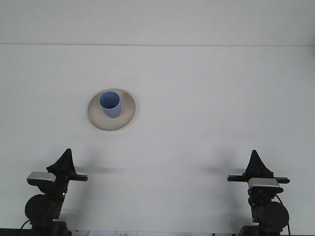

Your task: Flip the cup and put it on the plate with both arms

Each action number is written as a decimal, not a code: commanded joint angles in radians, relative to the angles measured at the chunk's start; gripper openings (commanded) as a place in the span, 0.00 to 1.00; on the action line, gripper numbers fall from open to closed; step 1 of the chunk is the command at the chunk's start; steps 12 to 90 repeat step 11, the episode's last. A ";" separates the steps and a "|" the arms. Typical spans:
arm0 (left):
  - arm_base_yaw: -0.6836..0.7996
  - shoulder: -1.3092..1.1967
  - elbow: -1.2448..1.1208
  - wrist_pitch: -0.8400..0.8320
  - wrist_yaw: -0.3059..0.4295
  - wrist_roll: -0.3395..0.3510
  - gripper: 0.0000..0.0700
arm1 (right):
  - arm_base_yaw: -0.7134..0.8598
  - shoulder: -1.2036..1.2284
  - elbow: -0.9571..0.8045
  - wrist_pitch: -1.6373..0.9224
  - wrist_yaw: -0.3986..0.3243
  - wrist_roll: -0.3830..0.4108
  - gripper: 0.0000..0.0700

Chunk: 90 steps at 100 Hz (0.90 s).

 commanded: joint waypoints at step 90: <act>0.000 -0.001 -0.019 0.010 0.001 -0.006 0.02 | 0.000 0.000 -0.002 0.009 0.000 0.004 0.00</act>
